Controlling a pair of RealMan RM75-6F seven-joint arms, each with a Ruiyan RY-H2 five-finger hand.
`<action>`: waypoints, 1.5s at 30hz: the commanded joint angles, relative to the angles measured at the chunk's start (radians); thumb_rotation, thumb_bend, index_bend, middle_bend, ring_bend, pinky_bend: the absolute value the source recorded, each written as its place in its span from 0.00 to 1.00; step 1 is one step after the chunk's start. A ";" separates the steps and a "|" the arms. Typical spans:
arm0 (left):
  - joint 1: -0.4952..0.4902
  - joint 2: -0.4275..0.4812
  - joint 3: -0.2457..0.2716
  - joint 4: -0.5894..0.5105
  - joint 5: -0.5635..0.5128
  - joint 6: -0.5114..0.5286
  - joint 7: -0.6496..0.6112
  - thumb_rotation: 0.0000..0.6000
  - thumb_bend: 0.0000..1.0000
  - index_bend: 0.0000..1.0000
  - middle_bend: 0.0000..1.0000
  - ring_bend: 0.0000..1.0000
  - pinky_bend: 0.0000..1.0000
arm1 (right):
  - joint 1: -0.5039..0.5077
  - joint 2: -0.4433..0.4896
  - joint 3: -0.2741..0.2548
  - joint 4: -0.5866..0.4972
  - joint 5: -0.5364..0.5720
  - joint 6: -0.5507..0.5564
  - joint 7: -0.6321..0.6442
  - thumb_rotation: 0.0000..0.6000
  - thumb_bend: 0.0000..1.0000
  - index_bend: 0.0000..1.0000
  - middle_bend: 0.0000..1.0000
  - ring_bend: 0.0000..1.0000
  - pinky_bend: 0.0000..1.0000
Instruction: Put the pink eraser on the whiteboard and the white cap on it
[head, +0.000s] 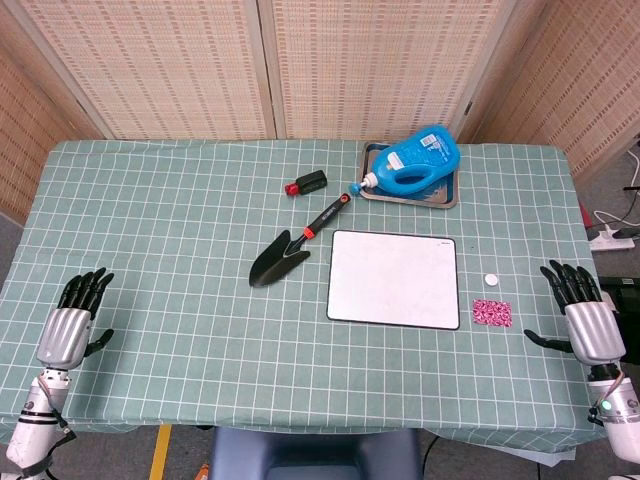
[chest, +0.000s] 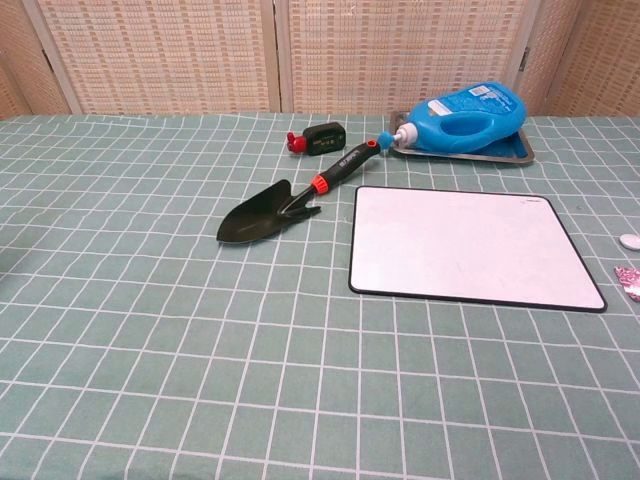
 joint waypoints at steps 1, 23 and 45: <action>-0.002 -0.002 0.002 0.004 0.002 -0.004 0.000 1.00 0.19 0.00 0.00 0.00 0.00 | 0.000 0.001 -0.001 0.001 -0.001 -0.001 0.003 0.82 0.00 0.00 0.00 0.00 0.00; -0.001 0.000 0.005 0.005 0.010 0.008 -0.016 1.00 0.19 0.00 0.00 0.00 0.00 | -0.006 -0.001 0.000 0.011 0.001 0.006 0.013 0.81 0.00 0.00 0.00 0.00 0.00; -0.002 0.000 0.009 -0.002 0.013 0.003 -0.018 1.00 0.19 0.00 0.00 0.00 0.00 | 0.015 0.155 0.006 -0.227 0.008 -0.033 -0.232 0.82 0.00 0.01 0.77 0.88 1.00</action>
